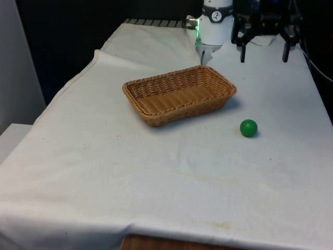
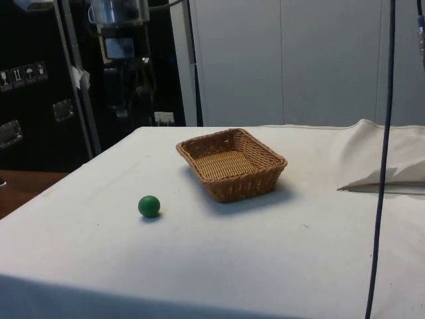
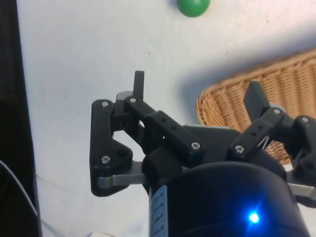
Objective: Pick up the ball and place it into the basket.
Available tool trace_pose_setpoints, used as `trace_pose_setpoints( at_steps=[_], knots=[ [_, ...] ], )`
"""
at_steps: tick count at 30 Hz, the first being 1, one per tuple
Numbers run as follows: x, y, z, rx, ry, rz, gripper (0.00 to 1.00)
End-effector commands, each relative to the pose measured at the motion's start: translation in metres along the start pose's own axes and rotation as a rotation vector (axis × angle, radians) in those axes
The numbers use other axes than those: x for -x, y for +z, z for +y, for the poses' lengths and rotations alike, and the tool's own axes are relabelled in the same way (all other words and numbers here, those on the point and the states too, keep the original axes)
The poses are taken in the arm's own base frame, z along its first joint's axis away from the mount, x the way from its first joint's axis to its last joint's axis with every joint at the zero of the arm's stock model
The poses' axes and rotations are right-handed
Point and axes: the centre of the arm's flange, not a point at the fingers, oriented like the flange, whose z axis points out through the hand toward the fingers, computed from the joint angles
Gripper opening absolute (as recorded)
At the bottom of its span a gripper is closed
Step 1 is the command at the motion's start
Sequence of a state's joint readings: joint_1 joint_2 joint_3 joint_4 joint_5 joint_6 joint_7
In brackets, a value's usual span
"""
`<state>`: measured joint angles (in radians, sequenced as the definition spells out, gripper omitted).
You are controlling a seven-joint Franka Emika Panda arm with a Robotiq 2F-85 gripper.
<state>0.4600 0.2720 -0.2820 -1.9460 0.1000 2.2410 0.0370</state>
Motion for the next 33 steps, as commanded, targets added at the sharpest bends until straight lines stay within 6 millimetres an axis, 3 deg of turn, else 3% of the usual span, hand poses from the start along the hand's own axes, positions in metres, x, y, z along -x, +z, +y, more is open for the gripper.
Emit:
trace_pose_setpoints(
  at_steps=[1,7,18,26,27,33],
  knots=[
    [-0.002,0.007,-0.005,-0.004,-0.001,0.005,1.0],
    [-0.007,0.033,-0.021,0.001,-0.018,0.011,1.0],
    [-0.01,0.068,-0.028,0.018,-0.034,0.006,1.0],
    [-0.008,0.1,-0.01,0.014,-0.046,0.005,1.0],
    [-0.008,0.096,-0.013,0.026,-0.044,-0.003,1.0],
    [-0.006,0.125,0.012,0.013,-0.055,0.006,1.0]
  ],
)
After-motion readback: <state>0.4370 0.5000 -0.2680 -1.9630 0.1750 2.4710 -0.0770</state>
